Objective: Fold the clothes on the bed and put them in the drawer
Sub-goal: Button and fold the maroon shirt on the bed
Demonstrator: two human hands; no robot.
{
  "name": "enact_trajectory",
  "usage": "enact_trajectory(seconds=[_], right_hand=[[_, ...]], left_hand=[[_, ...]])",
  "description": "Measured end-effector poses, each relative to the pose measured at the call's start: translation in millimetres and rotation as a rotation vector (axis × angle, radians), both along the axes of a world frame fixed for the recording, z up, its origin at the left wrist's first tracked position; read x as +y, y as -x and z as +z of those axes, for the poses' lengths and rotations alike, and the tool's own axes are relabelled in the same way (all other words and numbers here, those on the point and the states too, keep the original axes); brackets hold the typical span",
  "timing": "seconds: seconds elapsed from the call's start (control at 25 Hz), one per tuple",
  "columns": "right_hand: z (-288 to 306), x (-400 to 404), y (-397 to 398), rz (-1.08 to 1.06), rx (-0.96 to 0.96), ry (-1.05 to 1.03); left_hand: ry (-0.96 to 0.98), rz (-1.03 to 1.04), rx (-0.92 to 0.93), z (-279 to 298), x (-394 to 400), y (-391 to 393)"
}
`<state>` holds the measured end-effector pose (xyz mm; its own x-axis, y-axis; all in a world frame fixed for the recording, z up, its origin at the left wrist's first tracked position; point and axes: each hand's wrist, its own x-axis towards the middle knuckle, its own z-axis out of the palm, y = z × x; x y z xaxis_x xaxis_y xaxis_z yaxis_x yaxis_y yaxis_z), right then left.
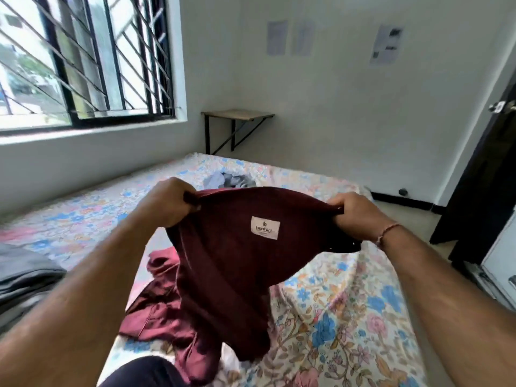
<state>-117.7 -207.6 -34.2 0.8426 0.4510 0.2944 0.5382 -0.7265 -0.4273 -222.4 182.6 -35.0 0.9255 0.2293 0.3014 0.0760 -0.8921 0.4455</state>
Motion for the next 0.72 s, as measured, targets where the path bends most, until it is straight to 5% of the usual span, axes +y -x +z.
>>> enact_trajectory(seconds=[0.08,0.2,0.28,0.4,0.52,0.6,0.72], right_hand=[[30.8,-33.5,-4.3,-0.071,0.066,-0.127],[55.6,-76.7,-7.8,-0.275,0.029,-0.091],[51.9,-91.4,-0.5,-0.377,0.001,-0.208],[29.6,-102.4,18.5,-0.232,0.342,-1.014],[22.6,-108.8,26.2,-0.069,0.565,-1.382],[40.8,-113.5,31.4,0.006,0.521,-1.288],[85.2,-126.5,36.1,-0.007,0.280,-0.869]], left_hand=[[0.213,-0.117,-0.070,43.3,-11.1,-1.9],[0.786,-0.369,-0.049,93.1,-37.7,9.1],[0.942,-0.424,-0.012,106.8,-49.4,11.5],[1.087,-0.302,-0.190,107.5,-49.4,-7.3],[0.737,0.015,-0.363,106.2,-31.8,-34.1],[0.434,0.134,-0.481,116.9,-29.4,-39.8],[0.308,-0.115,-0.570,152.4,-39.6,-26.5]])
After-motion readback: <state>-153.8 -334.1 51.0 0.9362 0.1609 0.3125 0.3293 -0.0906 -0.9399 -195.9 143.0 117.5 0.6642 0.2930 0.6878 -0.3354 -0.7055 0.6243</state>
